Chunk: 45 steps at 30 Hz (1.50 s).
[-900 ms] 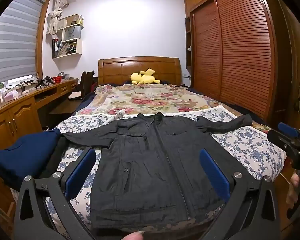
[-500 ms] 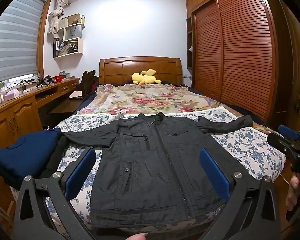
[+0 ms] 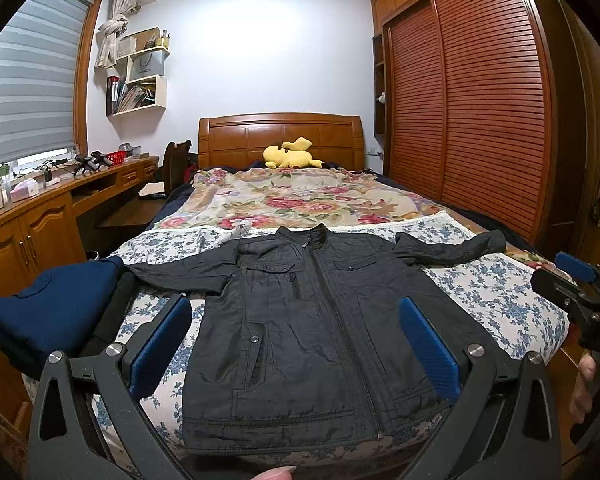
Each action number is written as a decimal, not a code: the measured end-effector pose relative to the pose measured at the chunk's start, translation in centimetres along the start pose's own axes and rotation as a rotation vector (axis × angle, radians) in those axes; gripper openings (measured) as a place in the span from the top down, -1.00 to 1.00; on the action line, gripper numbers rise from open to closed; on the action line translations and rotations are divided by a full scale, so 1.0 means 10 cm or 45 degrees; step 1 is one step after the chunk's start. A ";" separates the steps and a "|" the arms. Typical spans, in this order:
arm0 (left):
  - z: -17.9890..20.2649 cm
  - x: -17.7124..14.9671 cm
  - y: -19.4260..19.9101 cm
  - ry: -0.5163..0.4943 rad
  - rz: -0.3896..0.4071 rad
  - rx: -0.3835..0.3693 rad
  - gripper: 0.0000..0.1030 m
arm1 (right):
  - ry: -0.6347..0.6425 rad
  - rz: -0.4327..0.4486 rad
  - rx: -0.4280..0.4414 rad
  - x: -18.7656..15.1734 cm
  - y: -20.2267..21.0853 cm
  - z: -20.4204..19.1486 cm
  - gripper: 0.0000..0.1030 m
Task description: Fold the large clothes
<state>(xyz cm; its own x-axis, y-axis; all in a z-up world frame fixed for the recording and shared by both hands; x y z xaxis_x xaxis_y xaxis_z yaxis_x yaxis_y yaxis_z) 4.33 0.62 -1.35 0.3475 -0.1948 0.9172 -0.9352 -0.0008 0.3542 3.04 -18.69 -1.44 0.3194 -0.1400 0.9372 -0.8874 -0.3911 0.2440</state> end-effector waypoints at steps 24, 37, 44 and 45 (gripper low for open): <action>0.03 0.04 0.08 -0.012 0.013 0.006 -1.00 | 0.002 0.005 0.006 0.00 -0.01 0.00 -1.00; 0.05 0.05 0.09 -0.013 0.015 0.008 -1.00 | 0.003 0.005 0.006 -0.01 -0.01 -0.01 -1.00; 0.05 0.04 0.09 -0.012 0.017 0.006 -1.00 | 0.001 0.004 0.006 -0.01 -0.01 -0.01 -1.00; 0.05 0.06 0.09 -0.012 0.018 0.006 -1.00 | 0.001 0.004 0.005 -0.01 -0.01 -0.01 -1.00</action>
Point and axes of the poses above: each gripper's, at about its wrist camera, not at the fingertips, and y roughly against the way its jaws point, z to its right, x to its top, the point moved 5 cm from there along -y, roughly the way its jaws point, and after that the axes turned 12 degrees about -y, right-handed, at the moved point
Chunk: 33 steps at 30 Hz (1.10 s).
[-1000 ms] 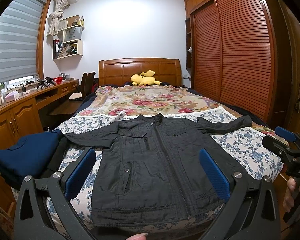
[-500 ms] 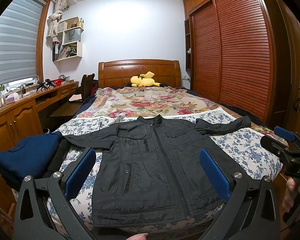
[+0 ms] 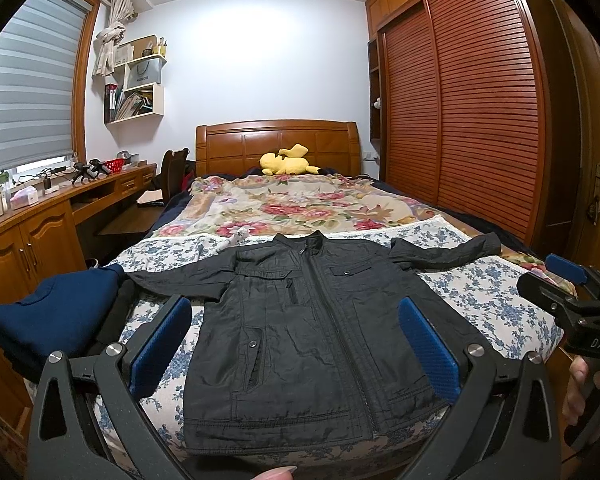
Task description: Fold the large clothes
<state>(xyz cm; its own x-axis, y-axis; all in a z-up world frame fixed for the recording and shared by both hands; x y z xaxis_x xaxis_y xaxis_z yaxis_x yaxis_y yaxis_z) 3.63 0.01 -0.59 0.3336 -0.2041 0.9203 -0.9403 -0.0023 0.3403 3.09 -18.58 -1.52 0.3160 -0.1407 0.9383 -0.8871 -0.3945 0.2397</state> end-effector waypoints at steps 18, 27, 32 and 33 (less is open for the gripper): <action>0.02 0.08 0.05 -0.007 0.004 0.001 -1.00 | -0.002 0.000 0.003 0.00 0.00 0.01 -1.00; 0.00 -0.12 -0.17 -0.020 -0.071 -0.001 -1.00 | 0.022 -0.077 0.042 -0.09 -0.23 0.03 -1.00; -0.04 -0.33 -0.38 0.005 -0.142 -0.009 -1.00 | 0.049 -0.150 0.057 -0.17 -0.53 0.04 -1.00; -0.06 -0.38 -0.43 0.004 -0.158 -0.005 -1.00 | 0.050 -0.167 0.063 -0.18 -0.59 0.05 -1.00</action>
Point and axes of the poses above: each gripper's, at about its wrist camera, not at the fingertips, and y roughly against the way its jaws point, z to its right, x to its top, the point moved 5 cm from there along -y, roughly the way its jaws point, and after that the axes turned 12 degrees about -y, right-handed, at the moved point
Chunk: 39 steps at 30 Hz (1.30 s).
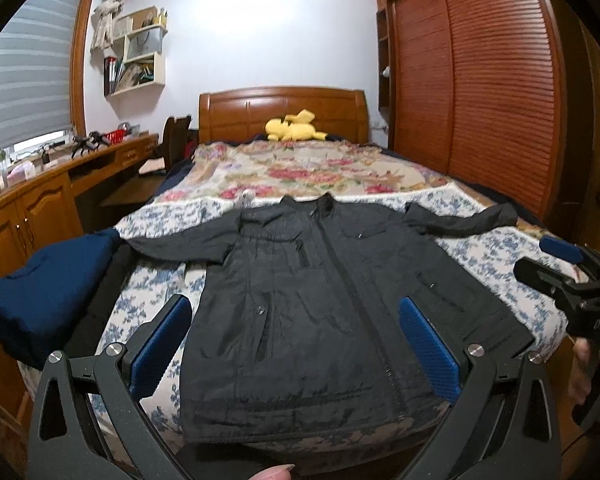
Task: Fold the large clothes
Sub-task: 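Move the left tool toward the jacket sleeve nearest it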
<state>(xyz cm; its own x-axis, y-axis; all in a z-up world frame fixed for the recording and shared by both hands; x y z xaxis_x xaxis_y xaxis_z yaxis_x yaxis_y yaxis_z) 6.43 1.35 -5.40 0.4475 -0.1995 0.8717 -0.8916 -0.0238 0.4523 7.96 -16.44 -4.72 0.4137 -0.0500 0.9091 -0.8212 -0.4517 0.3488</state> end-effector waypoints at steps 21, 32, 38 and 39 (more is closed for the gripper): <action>-0.31 -0.40 -0.88 0.060 -0.234 0.068 -1.00 | 0.078 -0.102 0.104 0.32 -1.03 -0.06 -1.00; -0.82 -0.51 -1.50 0.104 -0.351 0.139 -1.00 | 0.009 -0.305 0.136 0.28 -2.24 -0.19 -1.00; -1.19 -0.47 -1.97 0.123 -0.370 0.134 -1.00 | 0.111 -0.426 0.108 -0.01 -2.59 -0.16 -1.00; -1.27 -0.46 -2.08 0.126 -0.375 0.127 -1.00 | 0.108 -0.466 0.129 -0.06 -2.60 -0.16 -1.00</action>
Point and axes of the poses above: each gripper's, at about its wrist camera, not at the fingertips, and y roughly against the way its jaws point, z to its right, x to its top, the point moved 5 cm from there along -y, roughly the way its jaws point, and after that the axes turned 12 degrees about -y, right-handed, at the moved point
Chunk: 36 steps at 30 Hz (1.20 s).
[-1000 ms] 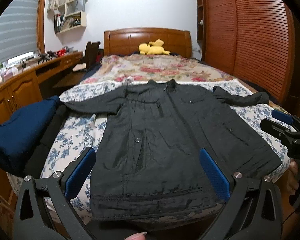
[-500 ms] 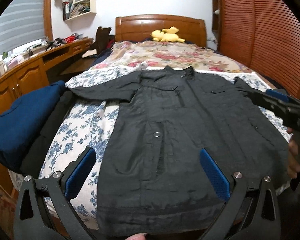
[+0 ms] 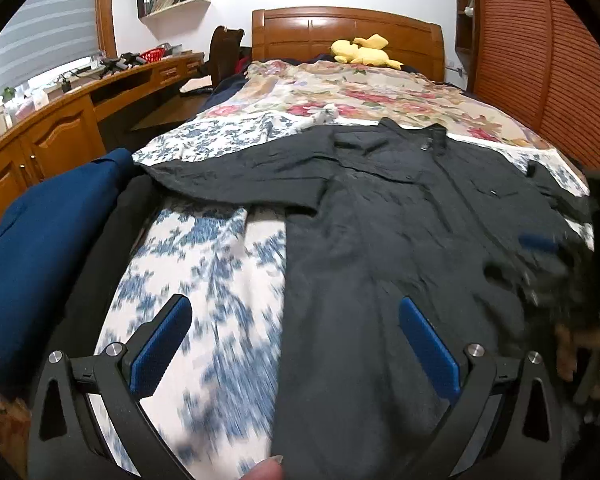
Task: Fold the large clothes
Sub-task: 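Move the left tool toward the jacket sleeve nearest it, then grasp the jacket sleeve with the left tool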
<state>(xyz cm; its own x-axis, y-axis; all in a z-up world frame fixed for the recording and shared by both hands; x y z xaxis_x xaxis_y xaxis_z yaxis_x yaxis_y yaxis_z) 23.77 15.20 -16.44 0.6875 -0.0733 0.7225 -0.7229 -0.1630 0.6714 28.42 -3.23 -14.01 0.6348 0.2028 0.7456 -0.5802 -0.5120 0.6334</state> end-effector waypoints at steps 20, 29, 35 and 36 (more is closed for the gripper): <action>-1.06 0.58 -1.47 0.243 -0.129 -0.016 -0.31 | 0.034 -0.038 0.023 0.06 -0.18 -0.05 -1.00; -1.25 0.40 -1.73 0.478 -0.234 -0.044 -0.31 | 0.060 -0.037 0.024 0.07 -0.25 -0.09 -1.00; -1.09 0.59 -1.81 0.421 -0.208 -0.112 0.93 | 0.074 -0.012 0.020 0.07 -0.24 -0.11 -1.00; -1.03 0.65 -1.77 0.377 -0.193 -0.097 0.96 | 0.070 -0.012 0.022 0.07 -0.24 -0.11 -1.00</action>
<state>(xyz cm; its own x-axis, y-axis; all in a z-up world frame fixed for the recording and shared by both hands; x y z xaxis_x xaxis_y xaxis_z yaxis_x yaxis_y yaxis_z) 40.38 27.75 -21.91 0.7460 0.2366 0.6225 -0.6248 -0.0751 0.7772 29.75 -0.94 -14.77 0.6108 0.2527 0.7504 -0.5654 -0.5242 0.6368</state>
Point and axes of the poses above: each gripper's, at about its wrist camera, not at the fingertips, and y roughly against the way its jaws point, z to its right, x to its top, the point moved 5 cm from there along -y, roughly the way its jaws point, and after that the axes turned 12 degrees about -y, right-handed, at the moved point
